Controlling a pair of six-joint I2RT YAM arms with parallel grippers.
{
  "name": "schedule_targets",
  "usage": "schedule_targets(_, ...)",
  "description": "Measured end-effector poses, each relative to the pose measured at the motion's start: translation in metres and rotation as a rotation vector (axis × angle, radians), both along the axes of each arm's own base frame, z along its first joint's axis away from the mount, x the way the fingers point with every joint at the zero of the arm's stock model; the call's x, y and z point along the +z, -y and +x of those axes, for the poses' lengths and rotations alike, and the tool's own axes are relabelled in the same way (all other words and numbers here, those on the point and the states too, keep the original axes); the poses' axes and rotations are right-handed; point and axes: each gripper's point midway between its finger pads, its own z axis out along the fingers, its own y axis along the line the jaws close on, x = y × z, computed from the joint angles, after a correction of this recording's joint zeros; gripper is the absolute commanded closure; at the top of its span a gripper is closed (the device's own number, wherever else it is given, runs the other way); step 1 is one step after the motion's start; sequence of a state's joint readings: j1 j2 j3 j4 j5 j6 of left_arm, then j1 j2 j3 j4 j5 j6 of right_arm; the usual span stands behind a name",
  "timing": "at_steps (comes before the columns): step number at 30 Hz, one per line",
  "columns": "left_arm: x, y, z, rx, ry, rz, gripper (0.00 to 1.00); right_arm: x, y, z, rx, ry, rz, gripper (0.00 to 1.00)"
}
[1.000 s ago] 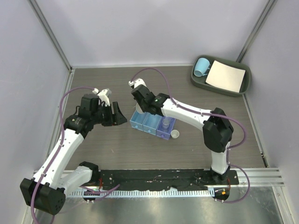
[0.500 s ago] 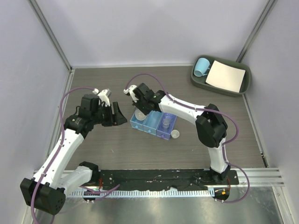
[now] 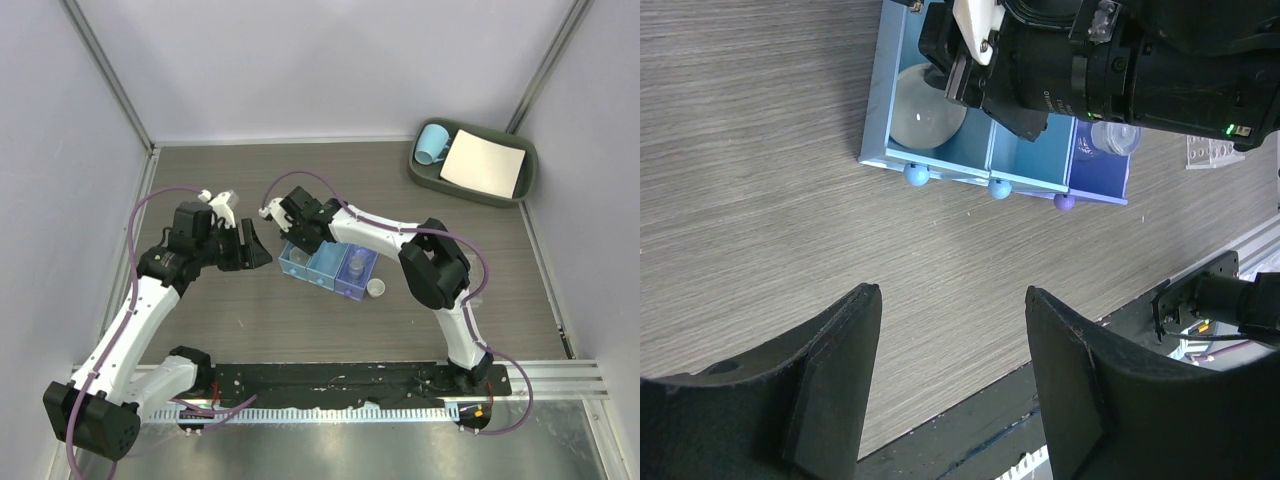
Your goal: Organize the chemistry lab equipment
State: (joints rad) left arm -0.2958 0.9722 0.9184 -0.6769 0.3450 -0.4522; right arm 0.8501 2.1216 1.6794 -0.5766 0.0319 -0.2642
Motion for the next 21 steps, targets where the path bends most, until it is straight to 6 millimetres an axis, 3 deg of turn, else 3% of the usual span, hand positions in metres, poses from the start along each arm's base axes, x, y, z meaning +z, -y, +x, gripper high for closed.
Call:
schedule_targets(4,0.0,0.0,0.0,0.0,0.0,0.0,0.37,0.0,-0.001,0.0,0.005,-0.002,0.0,0.72)
schedule_targets(7,0.0,0.0,0.0,0.0,0.0,0.0,0.36,0.0,-0.001,0.001,-0.002,0.001,0.0,0.64)
schedule_targets(17,-0.001,0.0,0.0,0.0,-0.001,0.001,0.36,0.008,0.008,0.017,-0.065,0.081,-0.039,0.59)
schedule_targets(21,-0.001,0.0,0.0,0.0,-0.002,0.001,0.36,0.029,0.014,0.03,-0.122,0.162,-0.033,0.56)
